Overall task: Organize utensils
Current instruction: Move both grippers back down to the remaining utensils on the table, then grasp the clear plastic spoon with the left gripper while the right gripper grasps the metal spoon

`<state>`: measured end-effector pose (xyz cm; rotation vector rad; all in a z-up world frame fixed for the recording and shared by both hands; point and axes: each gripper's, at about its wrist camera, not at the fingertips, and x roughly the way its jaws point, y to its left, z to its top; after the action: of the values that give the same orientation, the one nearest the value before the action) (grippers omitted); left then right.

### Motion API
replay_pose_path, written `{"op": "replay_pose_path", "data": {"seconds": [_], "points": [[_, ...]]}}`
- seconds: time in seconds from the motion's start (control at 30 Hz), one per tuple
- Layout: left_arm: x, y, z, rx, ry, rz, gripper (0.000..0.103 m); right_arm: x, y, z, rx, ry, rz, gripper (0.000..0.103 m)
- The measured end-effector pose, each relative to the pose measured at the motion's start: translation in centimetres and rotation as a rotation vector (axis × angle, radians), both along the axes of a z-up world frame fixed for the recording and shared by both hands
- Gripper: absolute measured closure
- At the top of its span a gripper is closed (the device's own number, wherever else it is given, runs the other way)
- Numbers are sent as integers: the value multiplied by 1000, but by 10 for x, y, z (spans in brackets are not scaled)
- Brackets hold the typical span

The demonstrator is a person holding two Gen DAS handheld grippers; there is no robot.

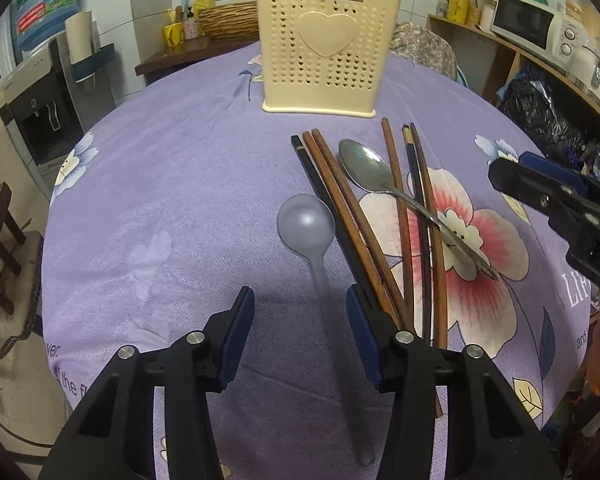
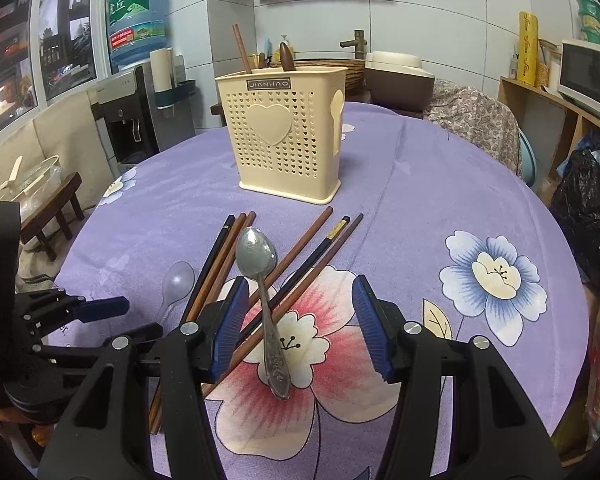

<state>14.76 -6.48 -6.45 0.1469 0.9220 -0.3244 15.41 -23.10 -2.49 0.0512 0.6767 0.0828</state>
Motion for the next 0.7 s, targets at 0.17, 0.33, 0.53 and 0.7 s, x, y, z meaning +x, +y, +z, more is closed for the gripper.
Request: {"op": "replay_pose_path", "data": {"seconds": [0.17,0.33,0.53,0.7], "points": [[0,-5,-2,48,-17,24,75,4,0,-2,7,12,5,49],[10,10,-1,57,-17,65,90,16,9,-3,-7,36,62,49],[26,36,-1,25,1,83,90,45,28,-12,-43,91,190,49],[28,41,-1,7,0,87,90,76,43,-26,-106,174,313,49]]}}
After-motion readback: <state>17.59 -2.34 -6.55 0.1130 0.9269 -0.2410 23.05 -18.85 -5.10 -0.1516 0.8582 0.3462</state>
